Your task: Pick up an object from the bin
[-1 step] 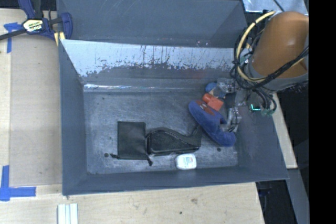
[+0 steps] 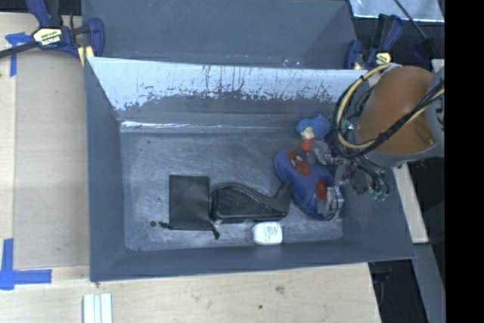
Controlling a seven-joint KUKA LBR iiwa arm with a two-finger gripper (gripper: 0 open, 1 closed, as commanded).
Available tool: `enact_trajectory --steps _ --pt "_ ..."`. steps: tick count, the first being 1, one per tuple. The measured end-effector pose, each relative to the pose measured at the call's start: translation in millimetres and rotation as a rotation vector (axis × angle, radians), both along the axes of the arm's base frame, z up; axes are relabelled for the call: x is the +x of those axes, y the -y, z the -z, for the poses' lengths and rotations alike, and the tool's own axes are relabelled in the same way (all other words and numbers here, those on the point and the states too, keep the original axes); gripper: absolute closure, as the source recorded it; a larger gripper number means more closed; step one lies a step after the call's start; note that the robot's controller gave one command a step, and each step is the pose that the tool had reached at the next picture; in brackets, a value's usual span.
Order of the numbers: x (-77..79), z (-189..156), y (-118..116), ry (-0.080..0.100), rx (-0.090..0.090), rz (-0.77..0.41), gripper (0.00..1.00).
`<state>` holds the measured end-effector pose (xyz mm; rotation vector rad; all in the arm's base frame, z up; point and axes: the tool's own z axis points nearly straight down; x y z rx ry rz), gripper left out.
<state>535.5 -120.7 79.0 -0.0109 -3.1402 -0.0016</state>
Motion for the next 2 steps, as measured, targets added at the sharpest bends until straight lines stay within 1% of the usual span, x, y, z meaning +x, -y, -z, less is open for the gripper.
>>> enact_trajectory --steps 1,2 --pt "4.0 -6 0 0.013 -0.005 -0.004 1.0" --pt "-8.9 -149 -5 0.013 -0.004 0.006 1.0"
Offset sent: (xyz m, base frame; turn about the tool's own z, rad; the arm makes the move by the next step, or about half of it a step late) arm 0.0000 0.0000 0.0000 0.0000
